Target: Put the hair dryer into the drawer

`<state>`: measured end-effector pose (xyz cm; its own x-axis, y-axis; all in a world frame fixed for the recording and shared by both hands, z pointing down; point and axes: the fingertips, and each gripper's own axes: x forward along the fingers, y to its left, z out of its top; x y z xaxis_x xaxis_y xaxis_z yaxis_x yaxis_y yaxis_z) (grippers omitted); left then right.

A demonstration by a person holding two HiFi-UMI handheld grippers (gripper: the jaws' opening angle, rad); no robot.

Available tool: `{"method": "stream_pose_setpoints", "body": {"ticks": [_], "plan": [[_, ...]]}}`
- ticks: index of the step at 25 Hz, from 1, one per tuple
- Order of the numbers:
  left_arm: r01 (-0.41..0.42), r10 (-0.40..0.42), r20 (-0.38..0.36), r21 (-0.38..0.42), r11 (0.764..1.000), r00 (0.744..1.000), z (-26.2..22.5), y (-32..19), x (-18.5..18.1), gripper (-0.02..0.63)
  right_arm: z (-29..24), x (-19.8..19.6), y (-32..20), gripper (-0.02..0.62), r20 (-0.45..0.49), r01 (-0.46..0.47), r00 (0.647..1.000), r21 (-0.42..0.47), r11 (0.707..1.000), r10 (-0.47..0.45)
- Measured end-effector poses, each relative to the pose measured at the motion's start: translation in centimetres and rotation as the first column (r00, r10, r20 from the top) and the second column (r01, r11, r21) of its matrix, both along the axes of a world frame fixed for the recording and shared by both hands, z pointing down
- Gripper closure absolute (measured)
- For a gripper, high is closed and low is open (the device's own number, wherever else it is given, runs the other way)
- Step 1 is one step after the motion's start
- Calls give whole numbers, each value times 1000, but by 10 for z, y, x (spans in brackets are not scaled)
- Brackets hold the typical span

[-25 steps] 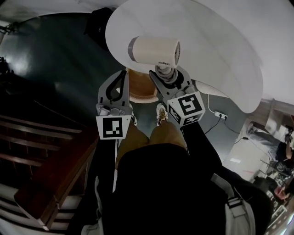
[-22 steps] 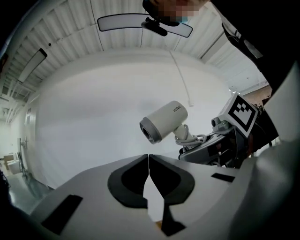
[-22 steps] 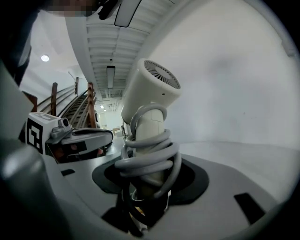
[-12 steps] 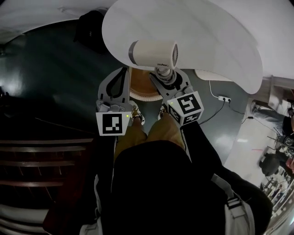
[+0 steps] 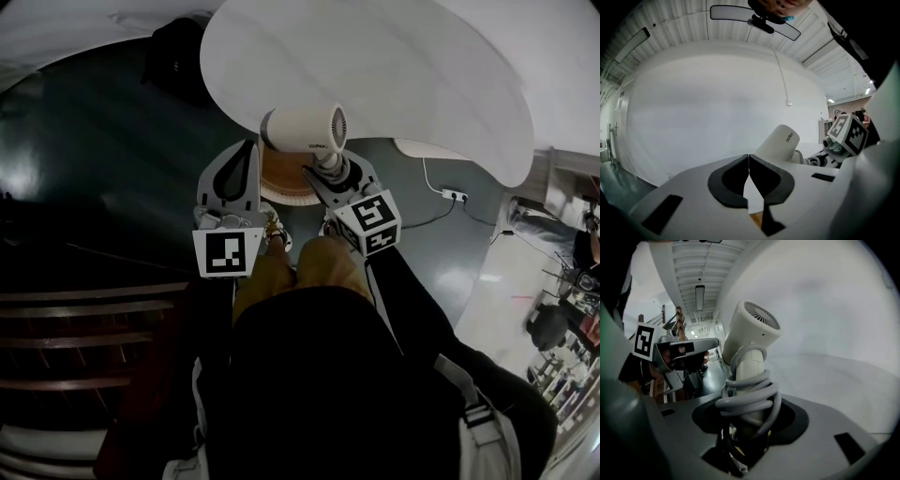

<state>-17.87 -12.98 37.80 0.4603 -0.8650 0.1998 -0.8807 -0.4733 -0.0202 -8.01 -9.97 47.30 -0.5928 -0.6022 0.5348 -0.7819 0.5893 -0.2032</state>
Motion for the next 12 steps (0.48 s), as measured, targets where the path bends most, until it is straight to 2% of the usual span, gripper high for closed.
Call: {"method": "stream_pose_setpoints", "body": {"ticks": [12], "plan": [[19, -19, -1, -25, 1000, 1000, 6, 4, 7, 588, 64, 3, 34, 352, -69, 99, 991, -172, 980, -112]]}}
